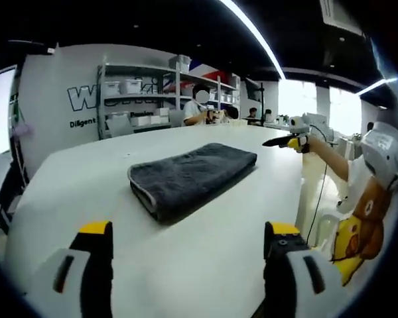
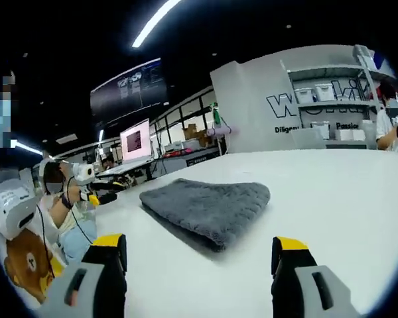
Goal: Fold the towel on the table until its edges align and the towel forms a compact rectangular stack.
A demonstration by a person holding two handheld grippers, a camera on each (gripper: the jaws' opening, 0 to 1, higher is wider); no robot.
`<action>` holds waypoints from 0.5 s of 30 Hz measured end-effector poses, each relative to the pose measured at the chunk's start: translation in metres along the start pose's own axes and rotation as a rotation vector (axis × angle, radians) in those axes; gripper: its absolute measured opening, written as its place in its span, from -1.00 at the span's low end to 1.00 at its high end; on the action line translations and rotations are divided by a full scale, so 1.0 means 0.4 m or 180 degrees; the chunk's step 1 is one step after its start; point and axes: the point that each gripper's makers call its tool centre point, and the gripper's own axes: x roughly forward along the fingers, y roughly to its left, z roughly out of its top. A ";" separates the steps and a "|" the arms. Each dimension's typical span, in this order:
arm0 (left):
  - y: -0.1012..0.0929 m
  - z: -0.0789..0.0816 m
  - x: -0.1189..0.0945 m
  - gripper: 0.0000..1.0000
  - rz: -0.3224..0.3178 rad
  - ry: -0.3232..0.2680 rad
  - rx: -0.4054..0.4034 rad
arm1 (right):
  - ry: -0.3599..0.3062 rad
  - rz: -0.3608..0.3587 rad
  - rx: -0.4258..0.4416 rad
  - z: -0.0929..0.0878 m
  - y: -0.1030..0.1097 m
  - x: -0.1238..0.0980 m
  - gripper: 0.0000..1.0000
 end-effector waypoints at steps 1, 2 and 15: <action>0.001 0.001 0.000 0.99 0.0003 -0.0005 -0.0010 | -0.0015 -0.0013 0.0179 0.009 -0.013 0.017 0.78; 0.001 0.002 0.001 0.99 -0.0001 -0.0009 -0.0014 | -0.0003 0.0001 0.0297 0.012 -0.017 0.026 0.74; -0.014 0.016 -0.001 0.99 -0.0026 -0.0070 -0.0014 | -0.0094 -0.0224 0.1002 0.042 -0.133 0.185 0.09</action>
